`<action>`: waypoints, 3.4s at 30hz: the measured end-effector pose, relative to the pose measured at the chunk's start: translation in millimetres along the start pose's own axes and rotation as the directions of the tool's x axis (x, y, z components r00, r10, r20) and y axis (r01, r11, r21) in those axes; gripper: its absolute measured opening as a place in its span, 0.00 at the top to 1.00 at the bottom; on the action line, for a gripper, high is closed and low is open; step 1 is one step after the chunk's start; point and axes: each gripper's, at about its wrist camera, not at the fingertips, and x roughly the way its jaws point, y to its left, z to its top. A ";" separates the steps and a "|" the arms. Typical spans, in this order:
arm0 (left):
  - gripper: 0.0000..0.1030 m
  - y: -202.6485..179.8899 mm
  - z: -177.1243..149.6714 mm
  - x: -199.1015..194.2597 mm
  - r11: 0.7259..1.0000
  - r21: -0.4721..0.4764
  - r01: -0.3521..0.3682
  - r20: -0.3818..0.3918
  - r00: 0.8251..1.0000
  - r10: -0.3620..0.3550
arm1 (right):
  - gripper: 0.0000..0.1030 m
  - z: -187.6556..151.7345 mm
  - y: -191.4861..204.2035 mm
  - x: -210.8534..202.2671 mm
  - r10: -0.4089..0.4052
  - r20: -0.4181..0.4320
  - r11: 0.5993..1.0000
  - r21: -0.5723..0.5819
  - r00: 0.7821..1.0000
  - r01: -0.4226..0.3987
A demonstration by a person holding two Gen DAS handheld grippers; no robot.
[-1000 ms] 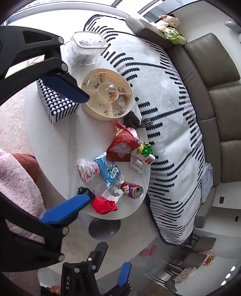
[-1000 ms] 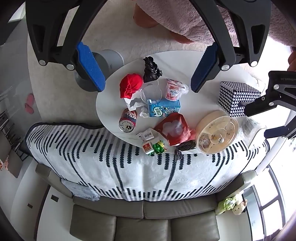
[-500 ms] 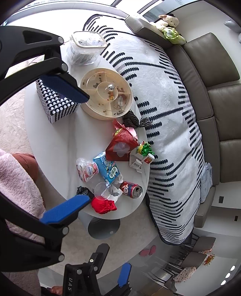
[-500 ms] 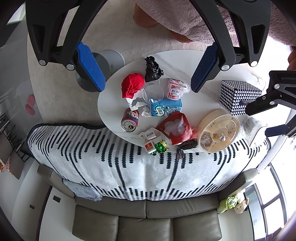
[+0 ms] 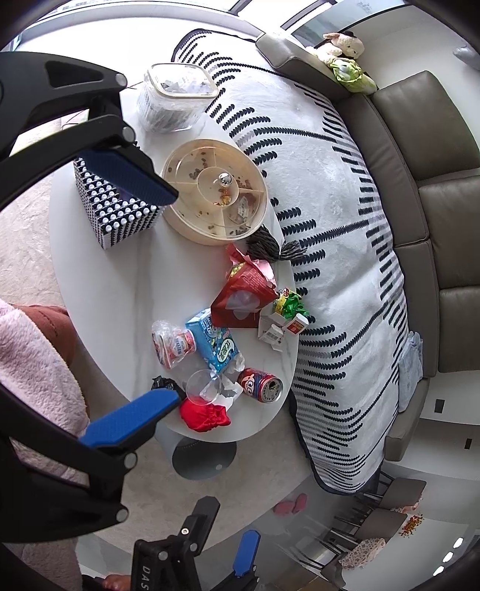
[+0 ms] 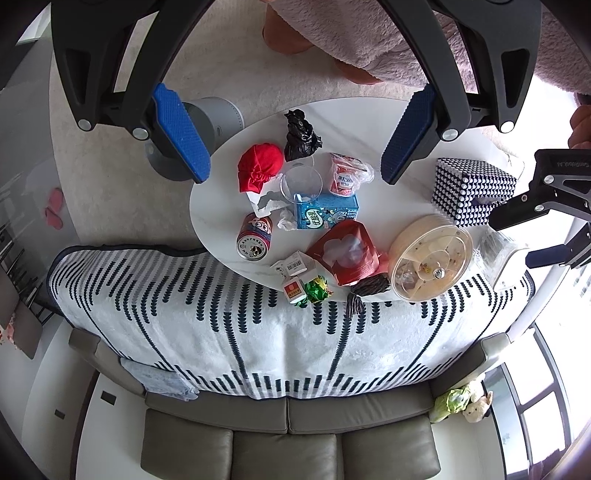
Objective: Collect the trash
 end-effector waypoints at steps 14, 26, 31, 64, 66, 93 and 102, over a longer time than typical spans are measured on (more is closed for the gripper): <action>0.04 6.0 -5.9 5.1 1.000 -0.007 0.000 -0.009 1.000 0.000 | 0.12 0.7 2.5 1.9 0.004 -0.001 1.000 -0.011 1.000 -0.004; 0.04 3.2 -9.7 5.8 1.000 -0.004 0.004 -0.016 1.000 -0.004 | 0.12 -1.7 0.5 2.9 -0.003 0.000 1.000 -0.011 1.000 0.003; 0.04 0.8 -10.3 7.0 1.000 -0.003 0.003 -0.020 1.000 -0.003 | 0.12 -2.3 0.2 3.8 -0.001 -0.003 1.000 -0.011 1.000 0.001; 0.04 -2.3 -15.4 14.5 1.000 -0.015 0.005 -0.041 0.999 -0.006 | 0.12 -2.7 3.4 13.7 0.030 -0.020 0.999 -0.019 0.999 -0.030; 0.04 -1.7 -14.8 14.7 1.000 -0.016 0.005 -0.042 0.999 -0.005 | 0.12 -2.9 3.9 13.8 0.037 -0.016 0.999 -0.020 0.999 -0.037; 0.04 -8.8 -36.5 95.1 1.000 -0.011 -0.005 -0.090 0.996 0.004 | 0.12 -20.0 5.3 112.8 0.079 -0.099 0.996 -0.040 0.992 -0.083; 0.04 -6.6 -61.2 162.2 0.994 -0.094 0.057 -0.135 0.988 -0.069 | 0.12 -27.8 1.9 198.4 0.060 -0.131 0.995 -0.072 0.990 -0.070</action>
